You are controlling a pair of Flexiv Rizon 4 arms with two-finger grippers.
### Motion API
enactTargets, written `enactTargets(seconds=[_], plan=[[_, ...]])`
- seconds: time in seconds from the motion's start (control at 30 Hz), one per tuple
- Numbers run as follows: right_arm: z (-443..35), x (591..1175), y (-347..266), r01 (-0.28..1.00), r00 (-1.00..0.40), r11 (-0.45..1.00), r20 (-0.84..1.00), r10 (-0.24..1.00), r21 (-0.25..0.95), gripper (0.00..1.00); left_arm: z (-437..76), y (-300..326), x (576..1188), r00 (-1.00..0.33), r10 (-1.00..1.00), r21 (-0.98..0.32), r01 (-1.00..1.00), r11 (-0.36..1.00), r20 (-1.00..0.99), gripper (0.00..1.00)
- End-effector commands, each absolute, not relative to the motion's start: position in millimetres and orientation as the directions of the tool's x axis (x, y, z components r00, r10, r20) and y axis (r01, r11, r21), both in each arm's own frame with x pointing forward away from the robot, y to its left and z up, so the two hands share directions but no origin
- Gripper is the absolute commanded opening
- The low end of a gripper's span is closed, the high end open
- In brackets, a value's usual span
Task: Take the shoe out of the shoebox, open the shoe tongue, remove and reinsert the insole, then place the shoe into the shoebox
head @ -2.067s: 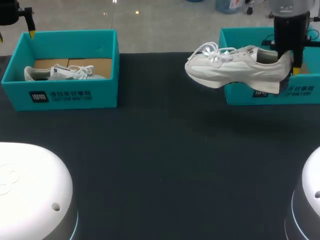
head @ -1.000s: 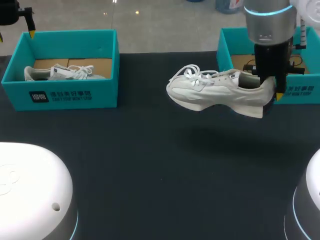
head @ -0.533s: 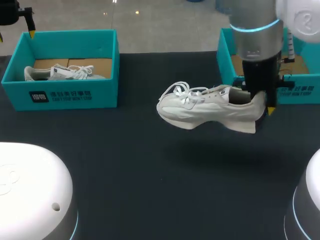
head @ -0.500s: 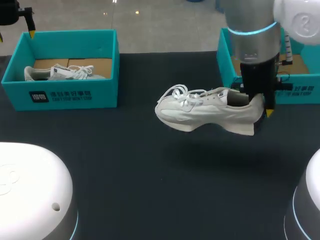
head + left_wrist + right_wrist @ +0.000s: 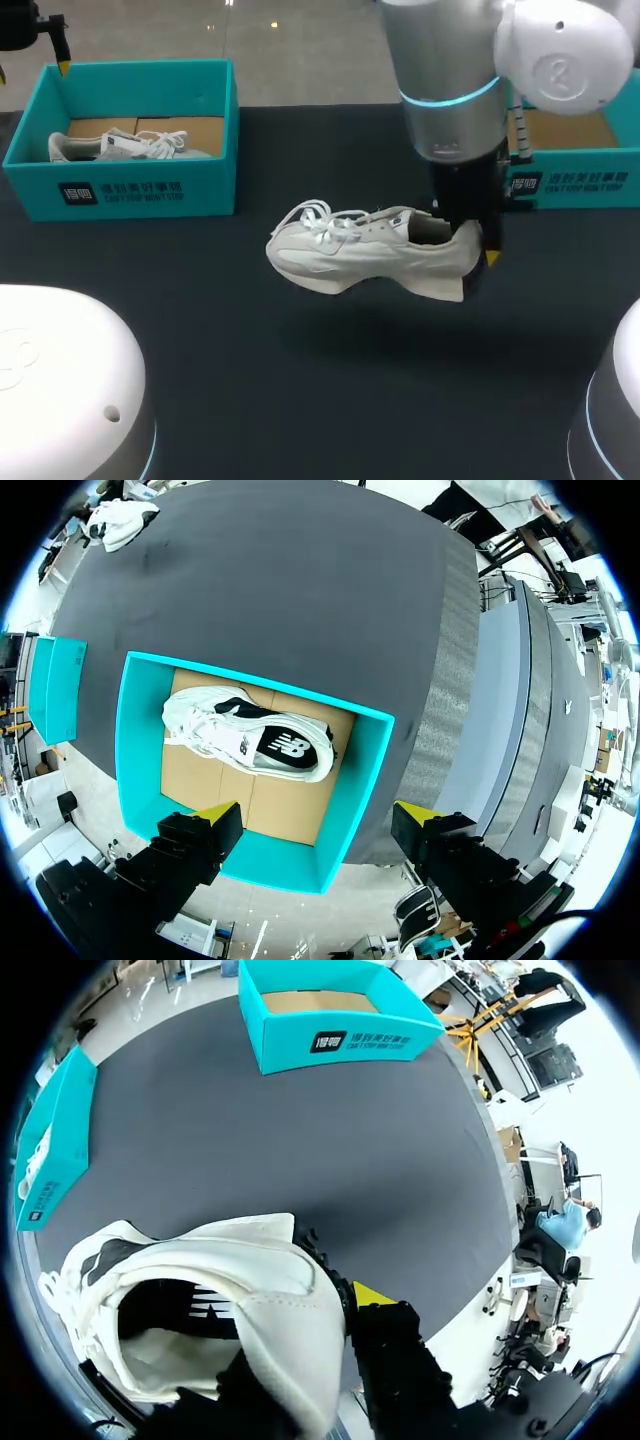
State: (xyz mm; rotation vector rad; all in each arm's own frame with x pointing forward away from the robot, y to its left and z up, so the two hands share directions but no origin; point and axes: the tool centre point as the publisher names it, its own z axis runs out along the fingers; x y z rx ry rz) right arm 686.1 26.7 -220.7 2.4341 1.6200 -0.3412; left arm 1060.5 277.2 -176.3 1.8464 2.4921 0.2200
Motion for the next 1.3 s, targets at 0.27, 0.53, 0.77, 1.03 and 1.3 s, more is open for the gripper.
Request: enactTargets(seconds=[0.27,0.53,0.77,1.03,1.3], plan=[[-234.4,691.6,45.1,0.889,0.449,-0.455,-0.263,0.854,0.041,0.0,-176.0,277.2,1059.7,-0.295,0.954,0.134,0.949,0.285,0.06,1.0],[-251.1,700.2,47.3,0.871,0.482,-0.489,-0.253,0.839,0.036,0.0,-176.0,277.2,1059.7,-0.295,0.954,0.134,0.949,0.285,0.06,1.0],[-273.7,715.4,46.6,0.845,0.532,-0.528,-0.232,0.815,0.082,0.0,-176.0,277.2,1059.7,-0.295,0.954,0.134,0.949,0.285,0.06,1.0],[-302.8,729.8,45.9,0.812,0.579,-0.576,-0.248,0.776,0.094,0.0,-176.0,277.2,1059.7,-0.295,0.954,0.134,0.949,0.285,0.06,1.0],[-335.7,738.0,41.7,0.789,0.61,-0.606,-0.241,0.754,0.102,0.0,-176.0,277.2,1059.7,-0.295,0.954,0.134,0.949,0.285,0.06,1.0]])
